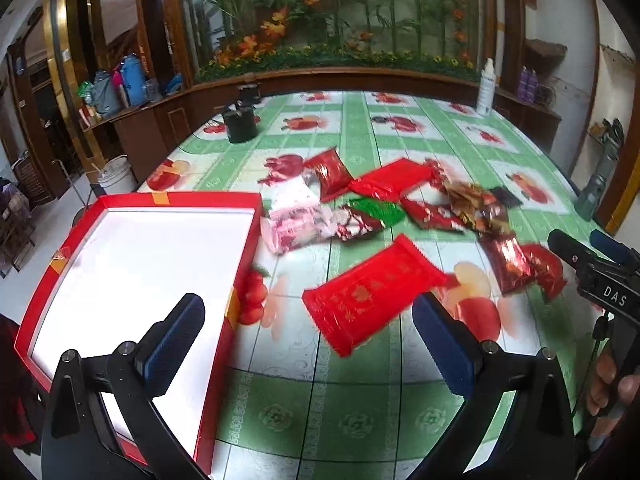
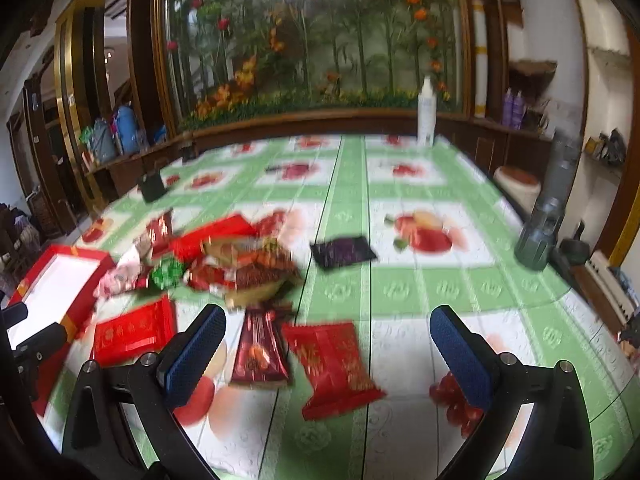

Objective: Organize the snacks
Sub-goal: 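Reach the right gripper to the small red square packet and grasp it, then grasp the long red gold-lettered packet with the left gripper while the right holds its packet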

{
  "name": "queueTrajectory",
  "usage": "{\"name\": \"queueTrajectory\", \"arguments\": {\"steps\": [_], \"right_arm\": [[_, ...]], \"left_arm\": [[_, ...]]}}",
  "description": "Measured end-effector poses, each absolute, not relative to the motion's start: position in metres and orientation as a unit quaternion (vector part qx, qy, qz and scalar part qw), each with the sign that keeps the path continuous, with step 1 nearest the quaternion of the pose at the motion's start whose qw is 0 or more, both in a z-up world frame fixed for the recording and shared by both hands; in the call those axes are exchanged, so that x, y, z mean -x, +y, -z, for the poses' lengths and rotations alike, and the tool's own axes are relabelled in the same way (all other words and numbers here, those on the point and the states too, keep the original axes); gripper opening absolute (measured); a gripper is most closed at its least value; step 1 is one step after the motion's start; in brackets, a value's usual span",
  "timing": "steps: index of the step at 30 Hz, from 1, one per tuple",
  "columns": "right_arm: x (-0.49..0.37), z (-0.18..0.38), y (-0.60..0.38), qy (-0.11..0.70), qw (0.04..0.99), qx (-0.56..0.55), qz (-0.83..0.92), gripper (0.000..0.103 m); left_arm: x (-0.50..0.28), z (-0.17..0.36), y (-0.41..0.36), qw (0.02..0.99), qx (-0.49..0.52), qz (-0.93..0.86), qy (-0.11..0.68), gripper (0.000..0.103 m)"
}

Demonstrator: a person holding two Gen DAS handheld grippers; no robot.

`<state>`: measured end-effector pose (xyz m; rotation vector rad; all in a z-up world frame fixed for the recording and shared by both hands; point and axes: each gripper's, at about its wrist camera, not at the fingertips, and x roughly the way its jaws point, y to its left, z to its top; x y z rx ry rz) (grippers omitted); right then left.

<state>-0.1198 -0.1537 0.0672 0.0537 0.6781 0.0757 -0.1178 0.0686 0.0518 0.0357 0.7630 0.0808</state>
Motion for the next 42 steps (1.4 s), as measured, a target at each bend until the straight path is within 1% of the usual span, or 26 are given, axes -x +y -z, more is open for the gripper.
{"name": "queueTrajectory", "arguments": {"steps": [2, 10, 12, 13, 17, 18, 20, 22, 23, 24, 28, 31, 35, 36, 37, 38, 39, 40, 41, 42], "right_arm": [[0.118, -0.059, -0.161, 0.367, 0.929, -0.028, -0.044, 0.103], [0.098, -0.036, -0.172, 0.451, 0.891, -0.013, -0.054, 0.102], [0.091, -0.029, -0.163, 0.467, 0.882, 0.002, -0.058, 0.099], [0.088, -0.027, -0.159, 0.473, 0.879, 0.01, -0.059, 0.095], [0.081, -0.02, -0.147, 0.471, 0.88, 0.028, -0.059, 0.095], [0.082, -0.02, -0.147, 0.467, 0.882, 0.028, -0.058, 0.093], [0.084, -0.021, -0.149, 0.458, 0.886, 0.029, -0.061, 0.085], [0.085, -0.024, -0.153, 0.449, 0.891, 0.025, -0.059, 0.061], [0.085, -0.025, -0.157, 0.447, 0.893, 0.021, -0.056, 0.056], [0.085, -0.026, -0.162, 0.443, 0.895, 0.013, -0.055, 0.048], [0.084, -0.028, -0.18, 0.436, 0.897, -0.034, -0.068, 0.04], [0.082, -0.029, -0.195, 0.437, 0.892, -0.081, -0.082, 0.038], [0.081, -0.029, -0.206, 0.438, 0.886, -0.12, -0.094, 0.038], [0.081, -0.029, -0.206, 0.438, 0.886, -0.121, -0.094, 0.038], [0.081, -0.029, -0.205, 0.437, 0.886, -0.121, -0.094, 0.038], [0.081, -0.029, -0.206, 0.437, 0.886, -0.123, -0.096, 0.038], [0.081, -0.029, -0.206, 0.437, 0.885, -0.126, -0.099, 0.038], [0.082, -0.029, -0.205, 0.437, 0.884, -0.129, -0.102, 0.038], [0.083, -0.029, -0.205, 0.437, 0.883, -0.133, -0.104, 0.038], [0.083, -0.029, -0.206, 0.437, 0.882, -0.139, -0.108, 0.038]], "left_arm": [[0.119, -0.046, 0.069, 0.923, -0.023, -0.023, 0.383, 0.103], [0.111, -0.027, 0.058, 0.904, -0.021, 0.04, 0.424, 0.103], [0.11, -0.027, 0.057, 0.902, -0.018, 0.048, 0.429, 0.103], [0.109, -0.027, 0.058, 0.9, -0.016, 0.053, 0.432, 0.103], [0.1, -0.03, 0.058, 0.898, -0.036, 0.062, 0.435, 0.103], [0.096, -0.031, 0.057, 0.895, -0.042, 0.066, 0.438, 0.103], [0.088, -0.031, 0.056, 0.892, -0.053, 0.077, 0.443, 0.103], [0.08, -0.03, 0.054, 0.887, -0.067, 0.083, 0.449, 0.103], [0.076, -0.029, 0.052, 0.884, -0.076, 0.089, 0.452, 0.103], [0.074, -0.028, 0.05, 0.882, -0.083, 0.094, 0.455, 0.103], [0.063, -0.019, 0.045, 0.869, -0.094, 0.108, 0.474, 0.103], [0.055, -0.008, 0.043, 0.858, -0.103, 0.104, 0.493, 0.103], [0.052, -0.004, 0.043, 0.857, -0.095, 0.113, 0.494, 0.102], [0.051, -0.003, 0.044, 0.856, -0.09, 0.114, 0.496, 0.101], [0.051, -0.003, 0.044, 0.857, -0.087, 0.116, 0.495, 0.098], [0.053, -0.005, 0.044, 0.858, -0.086, 0.119, 0.492, 0.092], [0.053, -0.006, 0.044, 0.859, -0.087, 0.12, 0.489, 0.088], [0.054, -0.007, 0.043, 0.86, -0.087, 0.124, 0.487, 0.08], [0.054, -0.008, 0.043, 0.86, -0.085, 0.128, 0.487, 0.075], [0.054, -0.009, 0.043, 0.859, -0.083, 0.132, 0.487, 0.072]]}}
